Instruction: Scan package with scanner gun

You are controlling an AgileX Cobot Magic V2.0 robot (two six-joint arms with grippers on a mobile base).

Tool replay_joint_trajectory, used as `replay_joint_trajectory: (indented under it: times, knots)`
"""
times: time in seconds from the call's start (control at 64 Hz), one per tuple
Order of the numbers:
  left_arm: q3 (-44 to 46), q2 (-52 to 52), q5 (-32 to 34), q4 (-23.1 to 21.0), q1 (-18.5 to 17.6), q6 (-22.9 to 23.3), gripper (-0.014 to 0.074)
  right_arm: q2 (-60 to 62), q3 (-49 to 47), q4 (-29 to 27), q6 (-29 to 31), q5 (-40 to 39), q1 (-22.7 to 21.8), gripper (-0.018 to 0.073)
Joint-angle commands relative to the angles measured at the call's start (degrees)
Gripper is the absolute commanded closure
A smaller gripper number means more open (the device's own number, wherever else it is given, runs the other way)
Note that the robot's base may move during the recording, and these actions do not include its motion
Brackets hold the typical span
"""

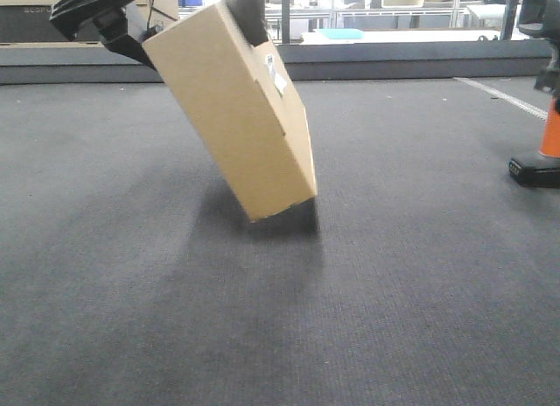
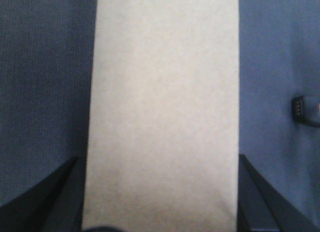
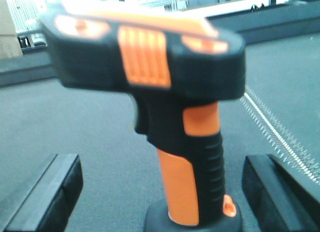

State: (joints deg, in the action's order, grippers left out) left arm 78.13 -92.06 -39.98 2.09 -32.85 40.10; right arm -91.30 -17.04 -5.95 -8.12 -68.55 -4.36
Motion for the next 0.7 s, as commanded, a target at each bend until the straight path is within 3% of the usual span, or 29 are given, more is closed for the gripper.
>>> replay_joint_trajectory:
  times: [0.0,0.156,0.266,0.484,0.688]
  knots:
    - [0.4,2.21,-1.88,0.01,1.16,-2.98,0.0707,3.58,1.59,0.37,-0.01,-1.41,-0.01,0.0]
    - [0.4,5.41,-7.82,1.34,5.28,-6.42,0.0707,9.69,3.29,1.62,-0.01,0.95,-0.01,0.0023]
    - [0.4,7.61,-10.74,2.7,9.03,-12.33,0.0707,14.24,3.29,3.1,-0.01,8.64,-0.01,0.0157]
    - [0.28,9.45,-16.28,3.27,18.15,-24.51,0.0707,23.61,3.29,7.34,-0.01,22.16,-0.01,0.0727]
    - [-1.82,11.62,-16.55,3.27,26.73,-31.71,0.0707,33.05,3.29,7.34,0.09,27.74,-0.01,0.072]
